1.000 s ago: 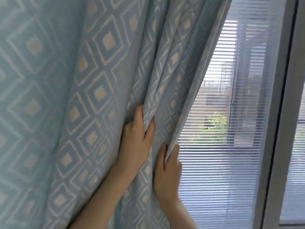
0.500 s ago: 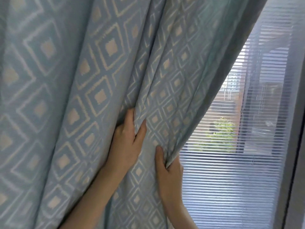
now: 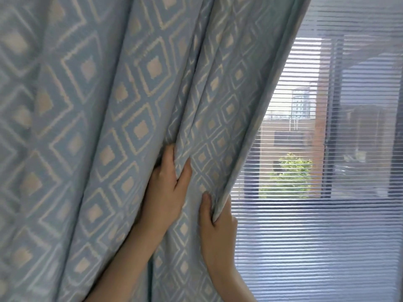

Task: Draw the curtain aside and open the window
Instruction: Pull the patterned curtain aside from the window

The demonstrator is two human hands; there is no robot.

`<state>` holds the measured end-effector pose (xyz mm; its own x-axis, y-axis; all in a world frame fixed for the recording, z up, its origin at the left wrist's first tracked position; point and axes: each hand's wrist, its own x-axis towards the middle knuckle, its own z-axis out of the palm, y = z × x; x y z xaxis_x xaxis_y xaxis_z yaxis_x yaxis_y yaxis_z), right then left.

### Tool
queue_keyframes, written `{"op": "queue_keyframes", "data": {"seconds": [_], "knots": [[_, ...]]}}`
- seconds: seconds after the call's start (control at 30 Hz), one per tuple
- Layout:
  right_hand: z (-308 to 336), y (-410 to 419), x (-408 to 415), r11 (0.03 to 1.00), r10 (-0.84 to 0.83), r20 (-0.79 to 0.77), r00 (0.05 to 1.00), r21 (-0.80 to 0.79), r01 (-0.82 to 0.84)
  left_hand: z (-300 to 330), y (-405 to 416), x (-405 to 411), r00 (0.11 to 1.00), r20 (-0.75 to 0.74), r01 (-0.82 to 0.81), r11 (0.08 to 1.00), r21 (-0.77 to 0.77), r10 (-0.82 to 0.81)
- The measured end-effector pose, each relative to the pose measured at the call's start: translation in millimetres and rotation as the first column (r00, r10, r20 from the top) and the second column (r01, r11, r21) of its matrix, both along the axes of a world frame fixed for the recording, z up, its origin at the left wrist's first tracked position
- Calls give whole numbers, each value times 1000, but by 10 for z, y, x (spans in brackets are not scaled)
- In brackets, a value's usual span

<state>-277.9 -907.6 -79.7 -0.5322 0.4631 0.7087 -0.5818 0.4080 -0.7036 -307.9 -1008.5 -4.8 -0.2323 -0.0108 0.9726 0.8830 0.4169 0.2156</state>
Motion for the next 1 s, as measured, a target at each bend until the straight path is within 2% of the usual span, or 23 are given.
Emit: {"op": "queue_keyframes", "data": {"seconds": [0.23,0.43,0.6,0.8,1.0], "knots": [[1,-714,-1,999,55,-22,998,-1,-55,-19,-767,-31,1000,7,-23,1000,21,23],[-55,-994,83,979,167,-66,984,129,-158,-28,-1194,28,999,45,-9,998,67,6],[-53,-1075,43,943,331,-41,943,-7,-331,-31,-1286,46,999,34,-5,999,54,4],[-24,-1144,-2,945,323,-36,946,-45,-324,-18,-1310,46,999,34,-24,998,54,22],[-69,-1176,-67,951,301,-18,954,-72,-301,-14,-1320,38,999,42,30,997,72,-33]]}}
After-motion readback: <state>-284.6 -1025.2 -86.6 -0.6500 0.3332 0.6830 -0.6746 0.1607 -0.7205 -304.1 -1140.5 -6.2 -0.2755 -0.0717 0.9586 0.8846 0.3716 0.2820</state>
